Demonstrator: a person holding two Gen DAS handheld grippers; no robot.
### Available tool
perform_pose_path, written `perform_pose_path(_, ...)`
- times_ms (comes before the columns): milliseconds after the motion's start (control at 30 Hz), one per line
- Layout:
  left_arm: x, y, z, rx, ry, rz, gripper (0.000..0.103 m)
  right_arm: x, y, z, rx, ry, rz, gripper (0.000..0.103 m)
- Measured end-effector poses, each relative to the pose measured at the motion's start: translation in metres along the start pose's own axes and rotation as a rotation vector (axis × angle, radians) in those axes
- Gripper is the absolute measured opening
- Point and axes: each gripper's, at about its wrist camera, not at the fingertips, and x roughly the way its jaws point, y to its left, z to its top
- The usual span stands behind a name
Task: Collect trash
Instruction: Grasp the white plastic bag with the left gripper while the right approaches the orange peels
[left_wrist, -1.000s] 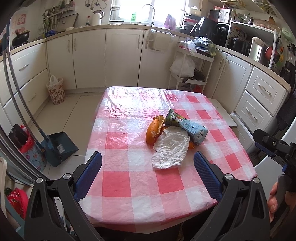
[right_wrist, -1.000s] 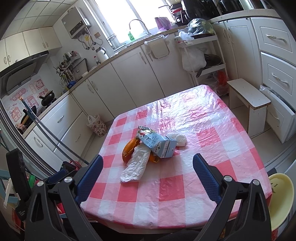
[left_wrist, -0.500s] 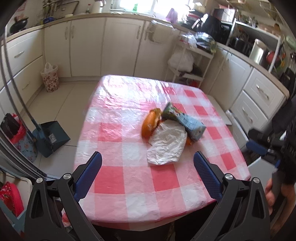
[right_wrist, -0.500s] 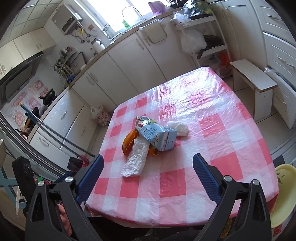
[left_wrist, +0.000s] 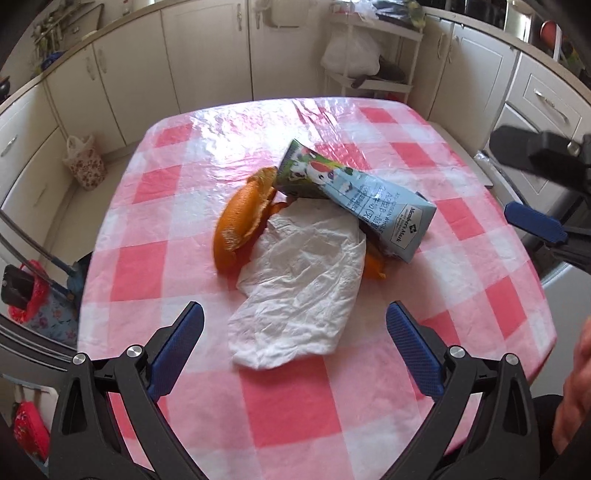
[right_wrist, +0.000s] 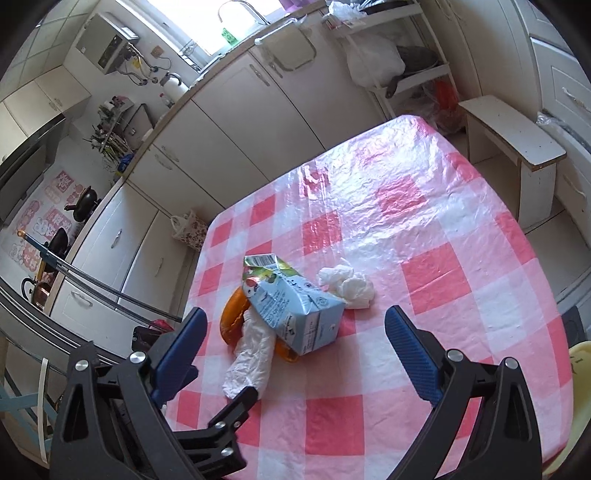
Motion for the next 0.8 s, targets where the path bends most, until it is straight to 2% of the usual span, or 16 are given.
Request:
perform_pose_path(67, 0.008, -0.007, 0.003, 0.041, 0.002, 0.013, 0.092, 0.004, 0.001, 0.002, -0.022, 0.011, -0.004, 0.093)
perform_pose_path(100, 0.01, -0.01, 0.005, 0.057, -0.002, 0.011, 0.084, 0.007, 0.002, 0.003, -0.035, 0.019, -0.007, 0.093)
perform_pose_path(133, 0.011, -0.009, 0.006, 0.057, -0.007, -0.025, 0.068, 0.009, 0.004, 0.004, -0.056, 0.027, -0.014, 0.094)
perform_pose_path(167, 0.012, -0.006, 0.007, 0.042, -0.009, -0.083, 0.056, 0.011, 0.006, 0.004, -0.073, 0.03, -0.021, 0.094)
perform_pose_path(200, 0.012, -0.001, 0.009, 0.02, -0.005, -0.13, 0.028, 0.013, 0.009, 0.004, -0.093, 0.035, -0.027, 0.093)
perform_pose_path(233, 0.013, 0.005, 0.01, -0.007, 0.008, -0.162, 0.013, 0.016, 0.01, 0.004, -0.11, 0.038, -0.033, 0.093)
perform_pose_path(333, -0.003, 0.023, 0.008, -0.061, -0.011, -0.205, 0.003, 0.025, 0.018, 0.005, -0.183, 0.053, -0.062, 0.093)
perform_pose_path(500, -0.037, 0.068, -0.003, -0.193, -0.071, -0.317, 0.002, 0.055, 0.044, 0.0, -0.377, 0.114, -0.143, 0.093)
perform_pose_path(600, -0.045, 0.095, -0.011, -0.269, -0.089, -0.352, 0.002, 0.078, 0.061, -0.01, -0.505, 0.154, -0.206, 0.093)
perform_pose_path(700, -0.047, 0.11, -0.017, -0.316, -0.093, -0.381, 0.002, 0.097, 0.072, -0.014, -0.592, 0.156, -0.253, 0.093)
perform_pose_path(800, -0.047, 0.116, -0.018, -0.325, -0.099, -0.392, 0.002, 0.11, 0.071, -0.01, -0.588, 0.173, -0.265, 0.079)
